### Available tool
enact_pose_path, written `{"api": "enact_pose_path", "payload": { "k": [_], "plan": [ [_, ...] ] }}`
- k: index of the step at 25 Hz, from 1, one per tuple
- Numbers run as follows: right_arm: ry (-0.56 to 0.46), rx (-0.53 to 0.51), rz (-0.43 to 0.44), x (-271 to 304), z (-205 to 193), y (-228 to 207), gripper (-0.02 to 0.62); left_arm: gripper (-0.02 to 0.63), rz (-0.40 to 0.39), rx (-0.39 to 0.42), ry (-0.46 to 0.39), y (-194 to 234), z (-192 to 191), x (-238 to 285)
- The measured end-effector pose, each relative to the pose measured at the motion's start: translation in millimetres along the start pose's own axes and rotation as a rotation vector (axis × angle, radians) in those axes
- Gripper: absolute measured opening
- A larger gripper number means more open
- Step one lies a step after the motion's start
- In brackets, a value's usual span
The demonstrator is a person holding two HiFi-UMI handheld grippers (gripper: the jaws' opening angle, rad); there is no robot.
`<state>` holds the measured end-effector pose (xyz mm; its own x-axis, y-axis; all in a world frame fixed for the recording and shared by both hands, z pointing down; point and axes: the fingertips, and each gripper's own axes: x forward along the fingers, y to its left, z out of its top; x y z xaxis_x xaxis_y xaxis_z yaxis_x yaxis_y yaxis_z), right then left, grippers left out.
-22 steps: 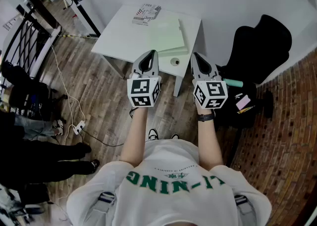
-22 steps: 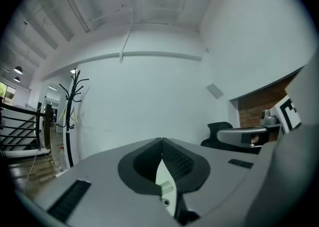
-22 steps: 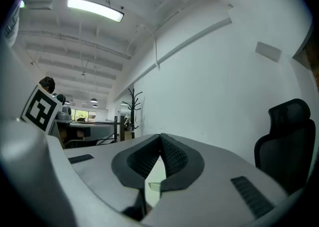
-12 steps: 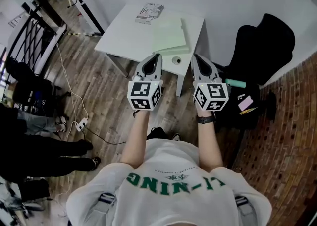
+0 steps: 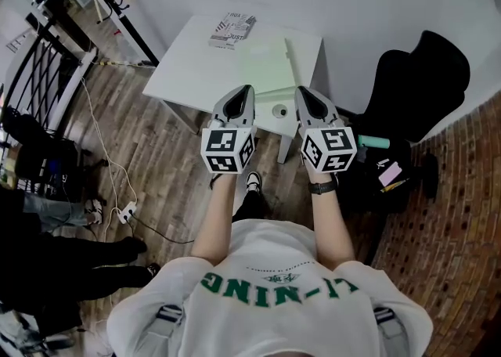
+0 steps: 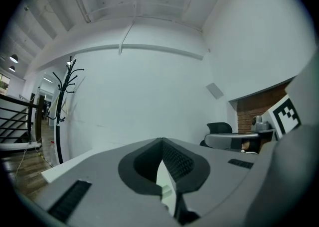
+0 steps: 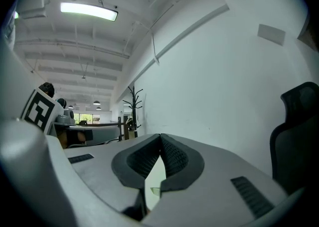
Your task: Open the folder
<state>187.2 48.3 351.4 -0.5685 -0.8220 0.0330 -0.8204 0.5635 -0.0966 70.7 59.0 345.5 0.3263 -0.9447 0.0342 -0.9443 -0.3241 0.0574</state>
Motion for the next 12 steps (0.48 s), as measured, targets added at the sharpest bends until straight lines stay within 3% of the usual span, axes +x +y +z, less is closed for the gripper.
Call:
{"api": "enact_pose_path", "payload": {
  "k": [7, 12],
  "plan": [
    [-0.013, -0.049, -0.025, 100.1, 25.6, -22.6, 0.015, 0.014, 0.006, 0.034, -0.054, 79.3, 39.1, 83.4],
    [-0.001, -0.057, -0.049, 152.7, 22.0, -31.7, 0.018, 0.014, -0.022, 0.024, -0.036, 117.3, 32.9, 125.2]
  ]
}}
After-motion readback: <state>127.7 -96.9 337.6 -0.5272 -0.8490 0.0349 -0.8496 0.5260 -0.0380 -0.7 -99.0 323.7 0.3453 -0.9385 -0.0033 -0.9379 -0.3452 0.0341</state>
